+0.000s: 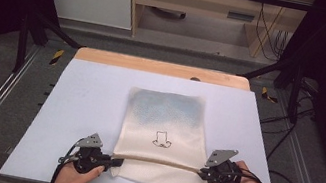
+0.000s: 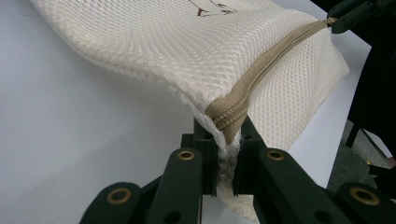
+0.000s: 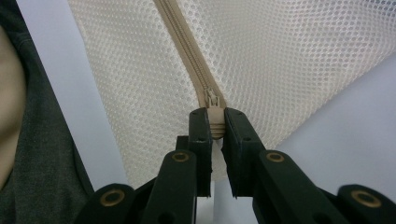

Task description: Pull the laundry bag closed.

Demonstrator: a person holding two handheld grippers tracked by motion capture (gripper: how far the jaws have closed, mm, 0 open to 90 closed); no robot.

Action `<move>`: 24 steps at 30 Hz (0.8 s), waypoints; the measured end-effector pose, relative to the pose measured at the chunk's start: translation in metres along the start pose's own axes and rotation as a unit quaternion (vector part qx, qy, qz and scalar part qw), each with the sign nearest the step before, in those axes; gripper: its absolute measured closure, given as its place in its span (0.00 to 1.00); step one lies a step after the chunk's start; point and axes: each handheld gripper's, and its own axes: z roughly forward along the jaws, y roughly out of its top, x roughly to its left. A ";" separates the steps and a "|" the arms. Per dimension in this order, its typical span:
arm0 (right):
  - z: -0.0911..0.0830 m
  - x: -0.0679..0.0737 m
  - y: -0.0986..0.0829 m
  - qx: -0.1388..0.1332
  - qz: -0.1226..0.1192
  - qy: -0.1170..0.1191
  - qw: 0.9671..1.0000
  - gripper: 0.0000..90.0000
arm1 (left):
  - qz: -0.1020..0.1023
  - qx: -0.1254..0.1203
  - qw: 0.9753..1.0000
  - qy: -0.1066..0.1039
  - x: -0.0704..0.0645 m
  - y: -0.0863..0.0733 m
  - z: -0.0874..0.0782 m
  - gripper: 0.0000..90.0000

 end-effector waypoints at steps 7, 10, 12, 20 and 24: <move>-0.001 -0.002 -0.003 0.004 0.002 -0.003 1.000 0.91 | -0.001 -0.001 1.000 -0.001 0.000 0.000 -0.001 0.92; -0.001 -0.003 -0.004 0.001 0.004 -0.002 1.000 0.91 | -0.001 0.000 1.000 0.000 0.000 0.000 -0.001 0.92; -0.001 -0.003 -0.004 0.002 0.005 -0.002 1.000 0.91 | 0.000 -0.002 1.000 0.000 0.000 0.000 -0.001 0.92; -0.001 -0.003 -0.008 0.003 0.007 -0.002 1.000 0.91 | 0.000 -0.001 1.000 0.000 0.000 0.000 -0.002 0.92; -0.001 -0.003 -0.009 0.004 0.010 -0.003 1.000 0.91 | 0.001 -0.001 1.000 -0.001 0.000 0.001 -0.002 0.92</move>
